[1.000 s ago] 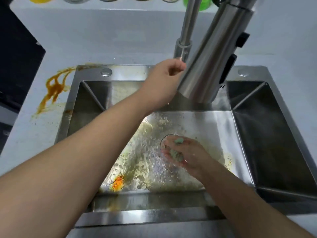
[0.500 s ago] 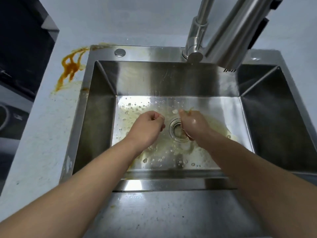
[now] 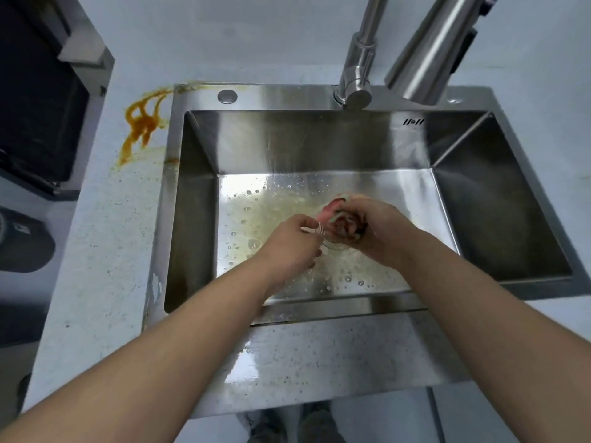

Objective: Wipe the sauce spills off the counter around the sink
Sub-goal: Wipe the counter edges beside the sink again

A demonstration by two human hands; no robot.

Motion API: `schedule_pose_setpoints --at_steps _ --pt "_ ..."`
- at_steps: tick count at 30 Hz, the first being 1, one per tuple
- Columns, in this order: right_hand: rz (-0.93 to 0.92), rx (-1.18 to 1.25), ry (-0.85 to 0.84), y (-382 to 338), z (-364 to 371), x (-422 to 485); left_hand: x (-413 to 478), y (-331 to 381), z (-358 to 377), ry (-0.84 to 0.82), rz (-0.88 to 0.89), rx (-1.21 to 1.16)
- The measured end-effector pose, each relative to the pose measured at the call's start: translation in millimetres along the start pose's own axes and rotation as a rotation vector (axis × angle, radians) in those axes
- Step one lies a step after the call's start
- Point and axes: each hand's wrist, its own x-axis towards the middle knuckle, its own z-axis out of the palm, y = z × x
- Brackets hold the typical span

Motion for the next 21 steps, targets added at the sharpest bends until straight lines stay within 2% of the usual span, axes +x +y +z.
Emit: schedule_pose_setpoints --at_steps 2,4,9,13,16,19,21 --pt "-0.013 0.082 -0.062 4.2 13.3 -12.7 -3.9 -3.0 -2.8 -0.037 0.016 -0.053" --pt "-0.052 0.060 -0.045 12.6 29.1 -23.4 -9.2 -6.0 -7.6 -0.043 0.042 -0.142" --pt "-0.030 -0.083 0.040 22.2 44.4 -40.6 -16.9 -16.3 -28.7 0.101 0.149 -0.235" --pt "0.000 -0.002 -0.021 22.4 43.4 -52.8 -19.7 -21.4 -40.9 0.063 0.131 -0.375" --pt "-0.076 -0.065 0.017 23.9 45.1 -54.4 -25.5 -22.9 -44.6 0.015 0.078 -0.532" --pt "-0.107 0.021 0.098 19.6 48.9 -50.9 -30.1 -20.8 -48.3 -0.054 0.037 -0.748" --pt "-0.112 0.070 0.102 17.6 50.4 -49.9 -33.2 -17.0 -48.8 -0.027 0.017 -0.850"
